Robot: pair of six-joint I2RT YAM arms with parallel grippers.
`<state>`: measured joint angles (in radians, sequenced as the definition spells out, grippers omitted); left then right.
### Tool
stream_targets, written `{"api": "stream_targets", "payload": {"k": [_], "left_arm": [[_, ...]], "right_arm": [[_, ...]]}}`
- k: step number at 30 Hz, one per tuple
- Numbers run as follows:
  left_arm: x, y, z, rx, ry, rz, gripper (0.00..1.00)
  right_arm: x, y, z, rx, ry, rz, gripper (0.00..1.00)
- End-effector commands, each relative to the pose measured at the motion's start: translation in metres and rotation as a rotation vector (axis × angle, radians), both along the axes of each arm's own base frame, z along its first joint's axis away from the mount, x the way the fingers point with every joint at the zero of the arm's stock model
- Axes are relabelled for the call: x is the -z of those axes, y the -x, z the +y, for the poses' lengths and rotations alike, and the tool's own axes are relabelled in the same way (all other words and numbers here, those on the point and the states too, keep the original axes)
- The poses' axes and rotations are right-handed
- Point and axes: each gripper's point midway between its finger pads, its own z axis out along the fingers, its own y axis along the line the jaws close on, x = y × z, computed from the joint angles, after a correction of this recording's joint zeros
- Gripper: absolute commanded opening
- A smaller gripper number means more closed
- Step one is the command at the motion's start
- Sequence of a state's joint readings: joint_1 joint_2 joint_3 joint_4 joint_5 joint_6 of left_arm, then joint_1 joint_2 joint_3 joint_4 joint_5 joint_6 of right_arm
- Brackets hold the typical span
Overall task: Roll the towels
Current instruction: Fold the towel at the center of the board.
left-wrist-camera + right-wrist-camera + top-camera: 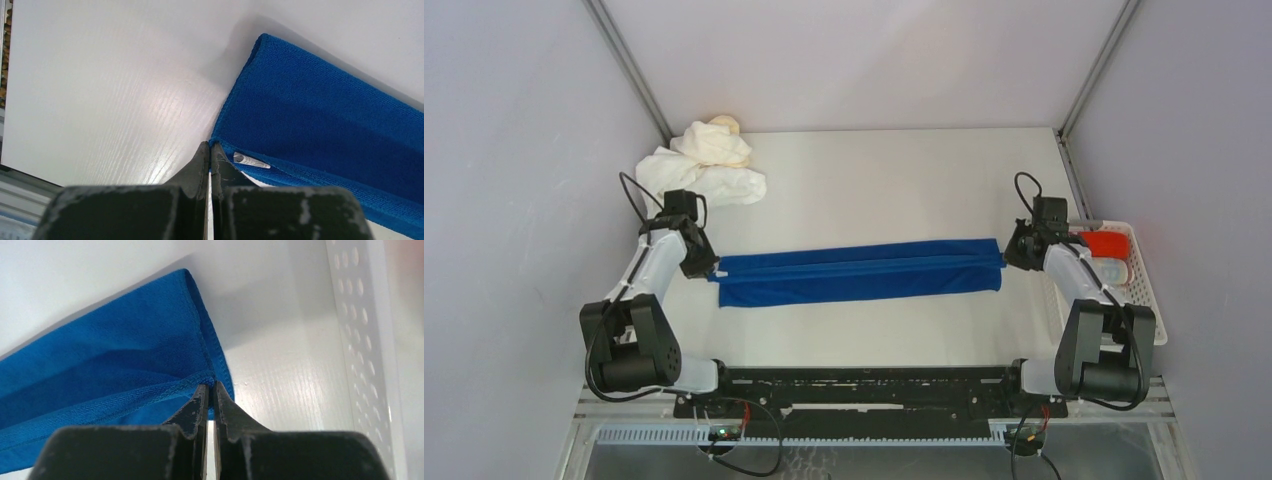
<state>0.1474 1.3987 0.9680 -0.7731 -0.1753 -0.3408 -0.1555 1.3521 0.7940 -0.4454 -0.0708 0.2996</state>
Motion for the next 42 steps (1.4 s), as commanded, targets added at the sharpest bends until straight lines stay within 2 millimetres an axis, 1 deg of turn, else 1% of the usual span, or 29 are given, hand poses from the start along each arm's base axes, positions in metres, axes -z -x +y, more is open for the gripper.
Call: {"api": "stream_targets", "payload": {"k": [1, 8, 11, 15, 17, 22, 23, 26, 30, 31, 33, 36, 38, 40, 42], "left_arm": [[-0.001, 0.004, 0.010, -0.035, -0.039, -0.009, 0.00], [0.023, 0.009, 0.001, -0.008, 0.013, 0.058, 0.00], [0.027, 0.011, -0.001, -0.006, 0.021, 0.074, 0.00], [0.028, 0.015, -0.002, -0.010, 0.024, 0.075, 0.00], [0.030, 0.016, -0.003, -0.014, 0.029, 0.080, 0.03], [0.031, 0.019, -0.005, -0.027, 0.041, 0.076, 0.03], [0.029, 0.020, -0.005, -0.030, 0.038, 0.070, 0.03], [0.021, 0.023, -0.003, -0.046, 0.022, 0.039, 0.14], [0.009, 0.025, -0.006, -0.056, 0.035, -0.007, 0.15], [0.004, 0.025, -0.007, -0.061, 0.040, -0.027, 0.18], [-0.008, 0.027, -0.007, -0.076, 0.036, -0.080, 0.28], [-0.029, 0.031, -0.008, -0.099, 0.027, -0.169, 0.32], [-0.043, 0.038, -0.005, -0.121, 0.007, -0.221, 0.38], [-0.054, 0.043, -0.002, -0.138, -0.014, -0.271, 0.48], [-0.062, 0.039, -0.008, -0.126, 0.012, -0.324, 0.53]], "right_arm": [[0.000, 0.004, -0.010, 0.052, 0.034, -0.020, 0.00], [0.023, 0.004, -0.013, 0.067, 0.027, 0.031, 0.00], [0.030, 0.005, -0.013, 0.072, 0.026, 0.051, 0.00], [0.031, 0.006, -0.012, 0.072, 0.026, 0.052, 0.01], [0.030, 0.007, -0.012, 0.074, 0.027, 0.050, 0.03], [0.024, 0.011, -0.010, 0.085, 0.019, 0.017, 0.09], [0.022, 0.012, -0.010, 0.088, 0.019, 0.009, 0.10], [0.012, 0.016, -0.008, 0.093, 0.012, -0.021, 0.14], [0.001, 0.026, -0.001, 0.091, -0.007, -0.061, 0.18], [-0.002, 0.028, 0.001, 0.089, -0.009, -0.074, 0.19], [-0.008, 0.034, 0.003, 0.081, -0.008, -0.094, 0.22], [-0.018, 0.042, 0.008, 0.064, -0.016, -0.120, 0.24], [-0.022, 0.049, 0.011, 0.059, -0.024, -0.135, 0.25], [-0.026, 0.054, 0.014, 0.050, -0.028, -0.168, 0.30], [-0.034, 0.051, 0.021, 0.022, -0.051, -0.219, 0.35]]}}
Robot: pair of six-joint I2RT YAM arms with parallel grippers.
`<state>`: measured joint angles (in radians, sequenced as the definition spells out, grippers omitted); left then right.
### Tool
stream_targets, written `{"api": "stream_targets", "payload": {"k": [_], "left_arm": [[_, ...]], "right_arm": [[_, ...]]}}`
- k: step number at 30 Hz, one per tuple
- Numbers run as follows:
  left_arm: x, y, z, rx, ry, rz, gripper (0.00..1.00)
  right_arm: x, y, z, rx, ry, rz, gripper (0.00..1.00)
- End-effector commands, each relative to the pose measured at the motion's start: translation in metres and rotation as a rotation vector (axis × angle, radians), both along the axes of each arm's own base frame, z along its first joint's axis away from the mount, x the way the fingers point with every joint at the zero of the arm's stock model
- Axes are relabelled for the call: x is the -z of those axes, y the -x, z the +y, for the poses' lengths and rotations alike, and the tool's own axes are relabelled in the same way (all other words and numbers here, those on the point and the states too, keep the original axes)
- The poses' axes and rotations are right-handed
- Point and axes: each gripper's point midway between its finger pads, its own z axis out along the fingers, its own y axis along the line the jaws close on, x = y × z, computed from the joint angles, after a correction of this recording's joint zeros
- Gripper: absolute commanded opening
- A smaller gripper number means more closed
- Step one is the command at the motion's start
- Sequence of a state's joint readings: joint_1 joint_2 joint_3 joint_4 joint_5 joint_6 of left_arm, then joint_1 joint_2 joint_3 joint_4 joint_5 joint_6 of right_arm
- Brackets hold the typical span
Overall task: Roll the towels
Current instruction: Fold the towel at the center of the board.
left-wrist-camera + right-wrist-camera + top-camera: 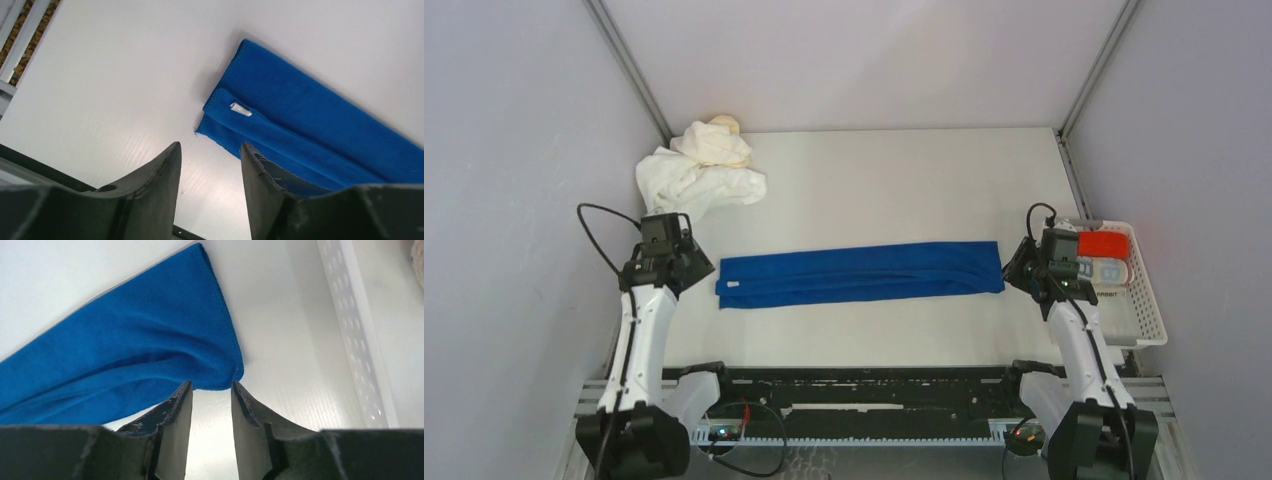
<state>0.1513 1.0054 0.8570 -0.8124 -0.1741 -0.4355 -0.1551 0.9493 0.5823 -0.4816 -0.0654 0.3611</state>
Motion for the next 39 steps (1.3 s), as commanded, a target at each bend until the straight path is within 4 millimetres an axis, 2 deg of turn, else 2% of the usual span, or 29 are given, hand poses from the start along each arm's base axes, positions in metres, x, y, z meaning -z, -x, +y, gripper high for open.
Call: {"api": "stream_targets", "payload": {"k": [1, 4, 10, 13, 16, 20, 27, 34, 37, 39], "left_arm": [[-0.009, 0.003, -0.003, -0.029, 0.027, -0.079, 0.55], [-0.010, -0.017, -0.019, 0.031, 0.112, -0.093, 0.60], [-0.011, -0.075, -0.043, 0.157, 0.174, -0.041, 0.63], [0.005, -0.103, -0.049, 0.180, 0.213, 0.011, 0.61], [0.026, -0.121, -0.046, 0.176, 0.211, 0.078, 0.58], [0.060, -0.128, -0.040, 0.167, 0.201, 0.197, 0.53], [0.103, -0.127, -0.025, 0.132, 0.200, 0.335, 0.51], [0.116, -0.150, -0.019, 0.125, 0.211, 0.373, 0.50], [0.113, -0.165, -0.015, 0.129, 0.204, 0.368, 0.50], [0.107, -0.173, -0.015, 0.136, 0.202, 0.354, 0.50]], "right_arm": [[-0.015, -0.002, 0.016, -0.053, -0.051, -0.089, 0.38], [-0.022, -0.020, 0.031, -0.131, -0.080, -0.142, 0.45], [-0.020, -0.071, 0.057, -0.244, -0.125, -0.119, 0.49], [-0.014, -0.097, 0.062, -0.270, -0.132, -0.076, 0.48], [0.000, -0.115, 0.055, -0.263, -0.121, -0.033, 0.48], [0.022, -0.128, 0.049, -0.253, -0.143, 0.052, 0.47], [0.054, -0.130, 0.028, -0.176, -0.140, 0.158, 0.47], [0.070, -0.153, 0.008, -0.141, -0.138, 0.208, 0.47], [0.068, -0.169, 0.006, -0.147, -0.155, 0.193, 0.47], [0.059, -0.179, 0.004, -0.158, -0.148, 0.178, 0.47]]}}
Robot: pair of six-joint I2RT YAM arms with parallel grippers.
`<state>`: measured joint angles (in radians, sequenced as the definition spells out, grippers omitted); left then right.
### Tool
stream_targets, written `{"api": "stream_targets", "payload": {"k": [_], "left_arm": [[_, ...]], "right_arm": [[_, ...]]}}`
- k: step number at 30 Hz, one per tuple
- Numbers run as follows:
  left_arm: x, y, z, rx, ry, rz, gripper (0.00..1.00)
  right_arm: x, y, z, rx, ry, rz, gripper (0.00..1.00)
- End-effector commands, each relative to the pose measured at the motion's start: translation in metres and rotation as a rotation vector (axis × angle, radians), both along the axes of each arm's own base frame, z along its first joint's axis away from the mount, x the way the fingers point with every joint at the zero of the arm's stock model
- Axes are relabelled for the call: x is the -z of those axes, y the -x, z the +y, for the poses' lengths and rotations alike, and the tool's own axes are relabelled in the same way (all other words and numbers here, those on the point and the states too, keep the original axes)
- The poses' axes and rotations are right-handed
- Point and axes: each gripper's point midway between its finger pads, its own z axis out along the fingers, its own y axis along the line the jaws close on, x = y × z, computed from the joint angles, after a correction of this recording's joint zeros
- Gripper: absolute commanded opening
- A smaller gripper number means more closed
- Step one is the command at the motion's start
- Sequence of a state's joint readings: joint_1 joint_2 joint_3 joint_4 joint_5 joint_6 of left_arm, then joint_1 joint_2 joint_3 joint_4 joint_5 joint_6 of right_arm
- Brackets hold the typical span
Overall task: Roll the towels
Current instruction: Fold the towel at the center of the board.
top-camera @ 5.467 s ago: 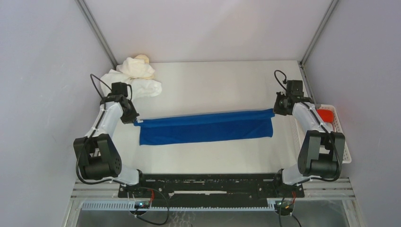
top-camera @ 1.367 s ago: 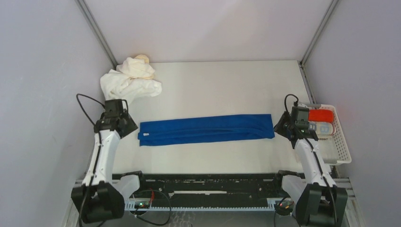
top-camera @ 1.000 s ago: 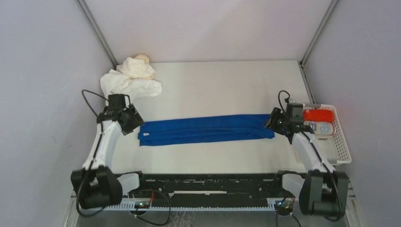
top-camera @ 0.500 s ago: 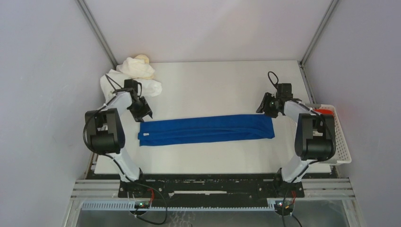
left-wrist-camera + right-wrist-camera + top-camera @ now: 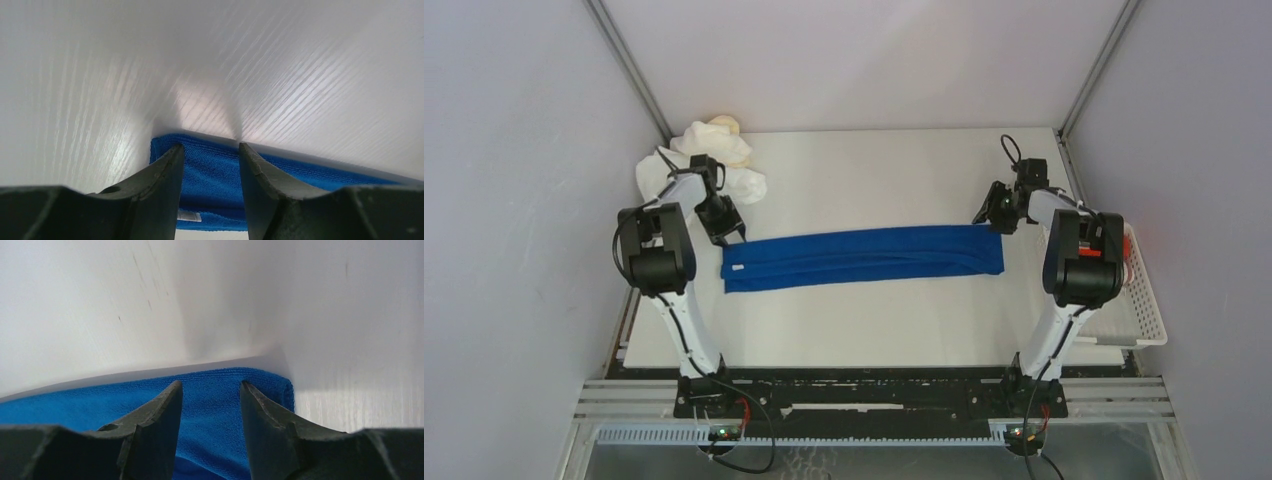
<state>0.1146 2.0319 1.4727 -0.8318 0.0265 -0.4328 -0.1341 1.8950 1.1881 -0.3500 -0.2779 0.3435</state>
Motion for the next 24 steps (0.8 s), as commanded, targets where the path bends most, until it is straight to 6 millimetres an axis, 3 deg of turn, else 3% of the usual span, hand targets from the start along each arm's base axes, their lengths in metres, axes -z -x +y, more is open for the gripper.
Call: {"api": "stream_targets", "payload": {"k": [1, 4, 7, 11, 13, 20, 24], "left_arm": [[-0.013, -0.030, 0.013, 0.022, -0.030, -0.069, 0.50], [-0.034, -0.036, 0.012, 0.028, -0.031, -0.132, 0.54], [-0.068, -0.034, 0.012, 0.035, -0.045, -0.218, 0.58], [-0.108, -0.018, 0.009, 0.039, -0.062, -0.317, 0.63], [-0.118, -0.004, 0.007, 0.042, -0.071, -0.343, 0.64], [-0.125, 0.053, 0.000, 0.060, -0.126, -0.422, 0.67], [-0.127, 0.086, 0.008, 0.074, -0.210, -0.439, 0.72]], "right_arm": [[-0.008, -0.018, -0.014, -0.012, 0.045, -0.021, 0.47], [-0.032, -0.023, -0.008, -0.048, 0.053, -0.084, 0.47], [-0.057, -0.020, 0.013, -0.136, 0.066, -0.140, 0.47], [-0.088, -0.007, 0.064, -0.303, 0.080, -0.235, 0.48], [-0.101, -0.001, 0.096, -0.405, 0.062, -0.293, 0.48], [-0.102, 0.039, 0.213, -0.776, -0.065, -0.366, 0.50], [-0.084, 0.051, 0.253, -0.903, -0.075, -0.332, 0.51]]}}
